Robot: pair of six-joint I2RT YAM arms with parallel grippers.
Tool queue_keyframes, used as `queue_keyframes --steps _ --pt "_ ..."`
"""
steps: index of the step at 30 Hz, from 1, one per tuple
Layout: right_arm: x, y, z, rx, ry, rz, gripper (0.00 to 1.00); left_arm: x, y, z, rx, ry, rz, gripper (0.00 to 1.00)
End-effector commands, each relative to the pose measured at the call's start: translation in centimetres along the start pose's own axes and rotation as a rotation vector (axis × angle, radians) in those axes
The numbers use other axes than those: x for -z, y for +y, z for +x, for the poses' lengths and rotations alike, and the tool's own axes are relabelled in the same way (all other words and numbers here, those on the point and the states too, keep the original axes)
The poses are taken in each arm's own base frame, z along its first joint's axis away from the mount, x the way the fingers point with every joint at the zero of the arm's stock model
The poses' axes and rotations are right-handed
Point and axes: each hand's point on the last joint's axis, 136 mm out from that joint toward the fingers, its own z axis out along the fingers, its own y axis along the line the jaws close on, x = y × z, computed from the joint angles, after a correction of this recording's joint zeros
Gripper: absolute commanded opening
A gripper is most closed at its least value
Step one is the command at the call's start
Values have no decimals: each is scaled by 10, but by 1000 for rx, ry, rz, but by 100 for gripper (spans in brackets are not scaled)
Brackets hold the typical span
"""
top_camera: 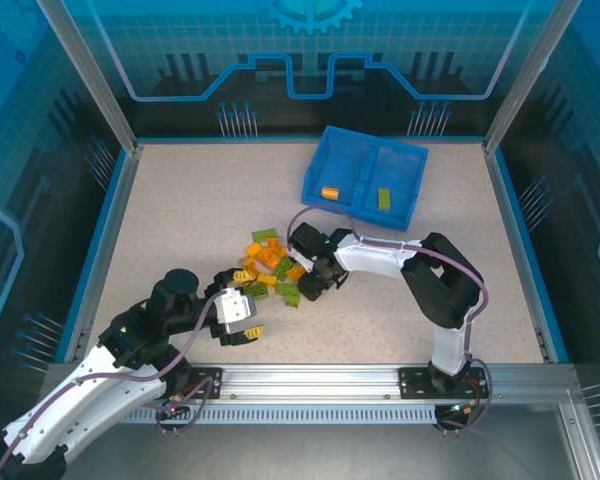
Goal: Sort the legos into containers by color
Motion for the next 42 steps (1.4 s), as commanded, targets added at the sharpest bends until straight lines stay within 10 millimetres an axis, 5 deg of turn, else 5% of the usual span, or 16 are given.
queue_keyframes --steps 1,9,12,15,19,24,32,34,37,42 --pt "17 -14 1 -35 -45 69 58 -2 -11 3 -17 -8 51 99" --pt "125 -71 -14 -212 -313 211 57 -2 -5 -4 -23 -33 28 99" --pt "166 -120 -26 -334 -413 308 57 -2 -2 -4 -21 -31 13 99" --pt "186 -182 -34 -501 -455 368 57 -3 1 -1 -13 -19 -4 99" --pt "168 -249 -52 -640 -427 375 56 -5 0 1 9 -19 -3 99" --pt "121 -295 -63 -774 -330 330 56 -6 3 -4 37 -48 -14 99" --pt "86 -316 -53 -908 -280 286 61 -8 9 -5 74 -59 -48 99" --pt "84 -314 -52 -913 -276 268 68 -9 10 -4 77 -60 -51 99" --pt "92 -314 -50 -906 -276 270 78 -10 13 -4 88 -57 -66 99" --pt "127 -310 -54 -881 -344 268 78 -9 24 -10 151 -63 -106 99"
